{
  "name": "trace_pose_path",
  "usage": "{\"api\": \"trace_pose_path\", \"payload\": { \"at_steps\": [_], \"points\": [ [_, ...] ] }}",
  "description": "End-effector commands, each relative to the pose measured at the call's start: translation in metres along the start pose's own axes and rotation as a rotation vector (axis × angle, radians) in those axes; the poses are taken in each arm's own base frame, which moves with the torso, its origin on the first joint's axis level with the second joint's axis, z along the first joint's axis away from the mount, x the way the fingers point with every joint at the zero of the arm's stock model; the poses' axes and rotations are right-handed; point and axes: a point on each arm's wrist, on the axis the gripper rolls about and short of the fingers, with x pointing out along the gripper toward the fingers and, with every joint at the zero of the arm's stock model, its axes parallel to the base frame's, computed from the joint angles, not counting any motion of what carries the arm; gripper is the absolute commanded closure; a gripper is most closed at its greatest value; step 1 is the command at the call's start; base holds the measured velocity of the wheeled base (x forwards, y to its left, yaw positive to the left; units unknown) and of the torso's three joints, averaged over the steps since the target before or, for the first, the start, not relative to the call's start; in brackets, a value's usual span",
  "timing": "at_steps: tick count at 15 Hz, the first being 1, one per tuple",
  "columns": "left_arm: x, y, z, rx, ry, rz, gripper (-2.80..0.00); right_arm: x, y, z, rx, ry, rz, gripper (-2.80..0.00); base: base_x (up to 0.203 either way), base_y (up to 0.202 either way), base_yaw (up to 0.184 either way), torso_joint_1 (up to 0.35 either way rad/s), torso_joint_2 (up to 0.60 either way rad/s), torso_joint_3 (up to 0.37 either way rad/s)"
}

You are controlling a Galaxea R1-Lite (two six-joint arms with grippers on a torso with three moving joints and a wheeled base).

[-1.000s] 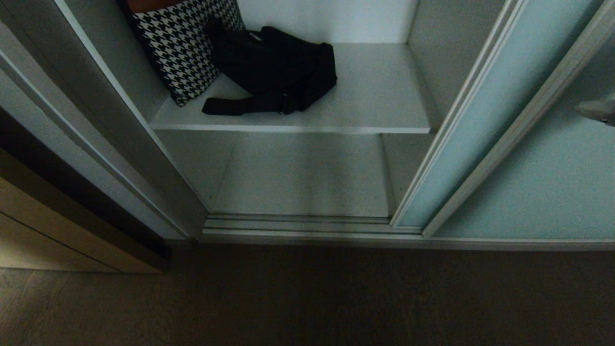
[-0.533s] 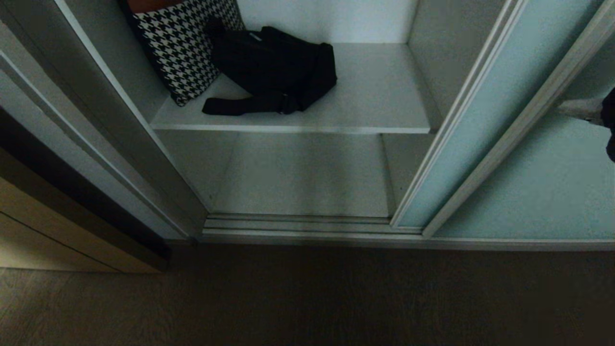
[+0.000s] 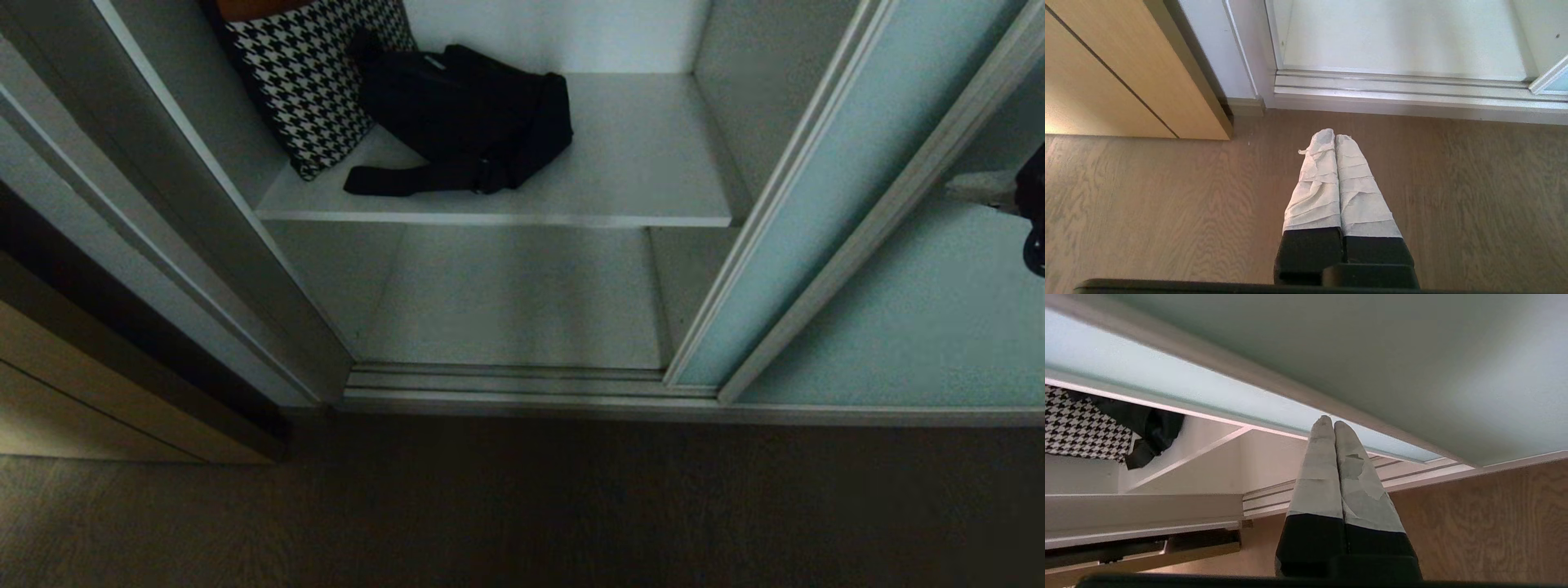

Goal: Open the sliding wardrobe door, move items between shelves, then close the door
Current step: Close the door

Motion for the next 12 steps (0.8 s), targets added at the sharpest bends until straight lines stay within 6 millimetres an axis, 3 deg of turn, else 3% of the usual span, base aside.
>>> {"api": "trace_pose_path", "payload": {
  "at_steps": [1,12],
  "points": [
    [0.0,0.0,0.0,0.0,0.0,0.0,0.0,-0.003,-0.004,0.001,0.01,-0.002,-0.01,0.0,0.0,0.0,0.0,0.0,0.0,0.0],
    [0.0,0.0,0.0,0.0,0.001,0.0,0.0,0.022,-0.019,0.006,0.014,0.007,-0.027,0.0,0.0,0.0,0.0,0.0,0.0,0.0]
  ]
}}
